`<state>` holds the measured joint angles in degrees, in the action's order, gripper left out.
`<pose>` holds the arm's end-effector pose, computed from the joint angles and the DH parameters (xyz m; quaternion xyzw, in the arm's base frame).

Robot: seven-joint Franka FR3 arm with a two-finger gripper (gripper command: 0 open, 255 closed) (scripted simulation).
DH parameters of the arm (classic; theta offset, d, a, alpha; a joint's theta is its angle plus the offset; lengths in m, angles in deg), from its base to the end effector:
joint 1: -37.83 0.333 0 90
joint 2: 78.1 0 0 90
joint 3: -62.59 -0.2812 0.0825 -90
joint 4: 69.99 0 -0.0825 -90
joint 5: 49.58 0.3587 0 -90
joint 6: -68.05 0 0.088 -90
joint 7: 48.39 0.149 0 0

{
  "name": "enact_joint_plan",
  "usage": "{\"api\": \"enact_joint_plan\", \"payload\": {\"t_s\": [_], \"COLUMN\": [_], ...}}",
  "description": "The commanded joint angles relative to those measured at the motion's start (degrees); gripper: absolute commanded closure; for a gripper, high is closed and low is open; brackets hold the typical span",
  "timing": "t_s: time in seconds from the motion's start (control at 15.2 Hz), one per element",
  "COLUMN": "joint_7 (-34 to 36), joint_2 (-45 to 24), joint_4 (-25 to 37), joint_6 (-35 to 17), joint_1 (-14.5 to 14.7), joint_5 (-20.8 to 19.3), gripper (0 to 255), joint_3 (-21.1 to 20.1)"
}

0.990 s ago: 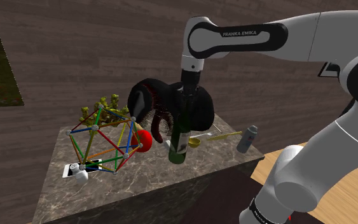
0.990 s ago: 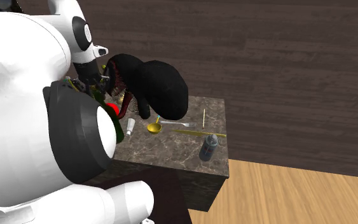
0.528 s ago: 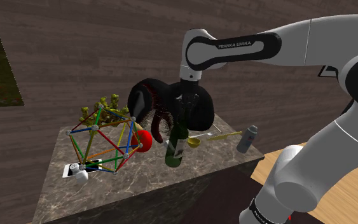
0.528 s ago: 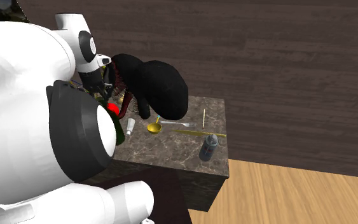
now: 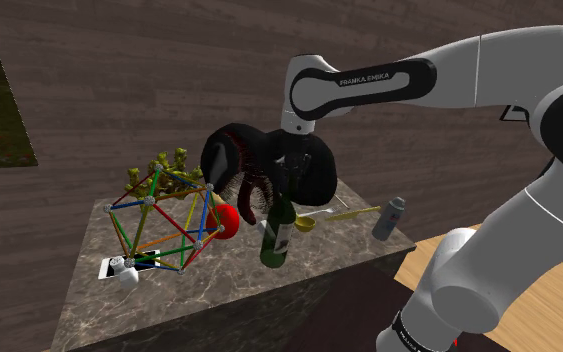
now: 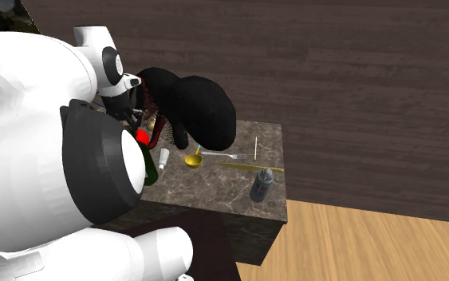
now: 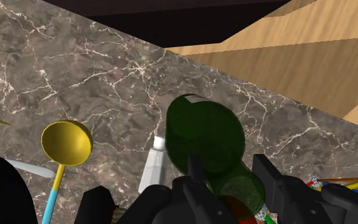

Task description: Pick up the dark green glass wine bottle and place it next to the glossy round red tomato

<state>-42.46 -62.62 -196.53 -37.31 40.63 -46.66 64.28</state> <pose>0.4415 0.0145 0.4172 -0.9971 0.0492 0.0514 0.0250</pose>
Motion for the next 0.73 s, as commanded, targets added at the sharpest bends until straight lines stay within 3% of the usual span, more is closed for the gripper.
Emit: {"api": "enact_joint_plan", "payload": {"t_s": [0.0,0.07,0.13,0.46,0.66], "joint_7": [0.00,0.00,0.00,0.00,0.05], "joint_2": [0.01,0.01,0.01,0.02,0.06], "joint_4": [0.00,0.00,0.00,0.00,5.73], "joint_6": [-0.02,-0.02,-0.02,-0.01,5.76], "joint_1": [0.00,0.00,0.00,0.00,-0.11], "joint_5": [0.00,0.00,0.00,0.00,-0.14], "gripper": [255,255,0,0,0], "joint_3": [0.00,0.00,0.00,0.00,0.17]}}
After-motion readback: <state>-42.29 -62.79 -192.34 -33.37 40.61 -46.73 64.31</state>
